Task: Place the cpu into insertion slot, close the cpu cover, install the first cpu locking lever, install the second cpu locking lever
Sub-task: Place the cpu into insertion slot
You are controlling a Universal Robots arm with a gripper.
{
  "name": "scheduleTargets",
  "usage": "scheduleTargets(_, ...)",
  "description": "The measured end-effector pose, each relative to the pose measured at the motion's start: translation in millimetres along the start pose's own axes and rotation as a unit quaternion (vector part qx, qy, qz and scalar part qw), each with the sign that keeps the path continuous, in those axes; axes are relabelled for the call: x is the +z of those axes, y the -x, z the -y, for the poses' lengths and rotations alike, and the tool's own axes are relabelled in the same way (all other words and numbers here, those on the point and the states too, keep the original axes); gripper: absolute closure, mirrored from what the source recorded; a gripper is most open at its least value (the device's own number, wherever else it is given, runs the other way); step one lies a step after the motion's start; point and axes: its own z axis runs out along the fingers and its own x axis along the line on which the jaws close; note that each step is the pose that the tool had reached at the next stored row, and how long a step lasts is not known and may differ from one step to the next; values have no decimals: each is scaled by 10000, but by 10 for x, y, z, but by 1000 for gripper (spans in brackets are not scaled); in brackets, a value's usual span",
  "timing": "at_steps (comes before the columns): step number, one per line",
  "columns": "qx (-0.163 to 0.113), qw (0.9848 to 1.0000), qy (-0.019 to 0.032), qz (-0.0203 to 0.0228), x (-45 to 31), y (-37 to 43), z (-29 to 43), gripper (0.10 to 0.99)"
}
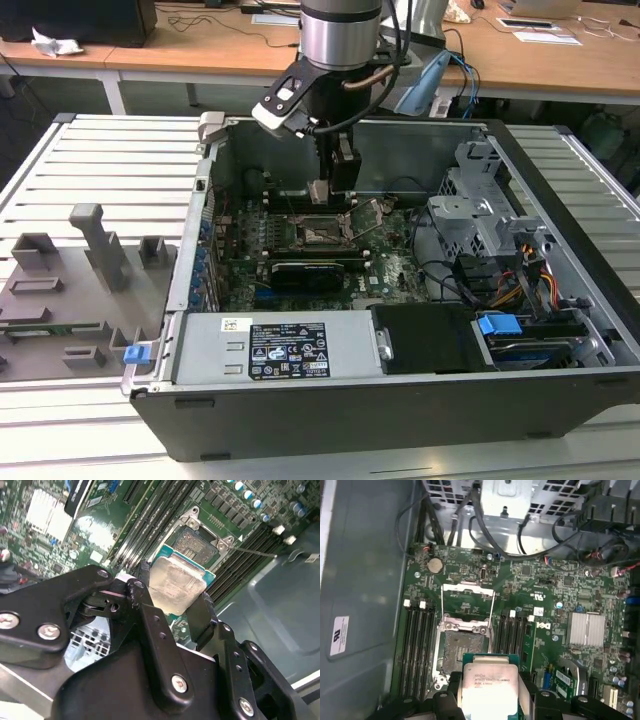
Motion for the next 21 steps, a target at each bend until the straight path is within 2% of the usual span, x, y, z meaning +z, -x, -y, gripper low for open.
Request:
scheduleTargets(2, 166, 9999, 0, 9, 20, 0, 1, 549)
scheduleTargets(3, 206, 9998, -1, 11, 56, -1, 3, 549)
scheduleTargets(5, 207, 9998, -2, 12, 133, -8, 7, 549)
scheduleTargets(8, 206, 9998, -2, 12, 191, -12, 9, 549)
scheduleTargets(12, 207, 9998, -1, 12, 236, -12, 12, 549)
scheduleTargets(21, 207, 9998, -2, 13, 287, -12, 15, 549)
